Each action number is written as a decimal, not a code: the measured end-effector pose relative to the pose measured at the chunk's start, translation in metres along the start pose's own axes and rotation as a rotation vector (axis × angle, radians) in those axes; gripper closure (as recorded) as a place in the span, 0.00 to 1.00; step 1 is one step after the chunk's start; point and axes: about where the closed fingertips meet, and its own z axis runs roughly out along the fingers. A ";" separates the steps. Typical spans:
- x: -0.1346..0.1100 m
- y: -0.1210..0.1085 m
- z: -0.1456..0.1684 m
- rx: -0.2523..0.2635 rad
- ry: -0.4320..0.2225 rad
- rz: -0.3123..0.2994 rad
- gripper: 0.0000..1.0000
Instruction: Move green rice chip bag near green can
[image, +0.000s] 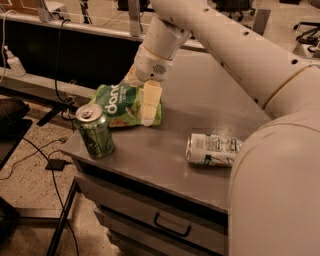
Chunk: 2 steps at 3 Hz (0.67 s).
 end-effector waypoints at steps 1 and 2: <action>0.015 0.004 -0.018 0.044 0.015 0.032 0.00; 0.047 0.016 -0.054 0.127 0.067 0.087 0.00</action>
Offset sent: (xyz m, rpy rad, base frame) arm 0.0035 -0.1446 0.0595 -0.1014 -0.1743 -0.2551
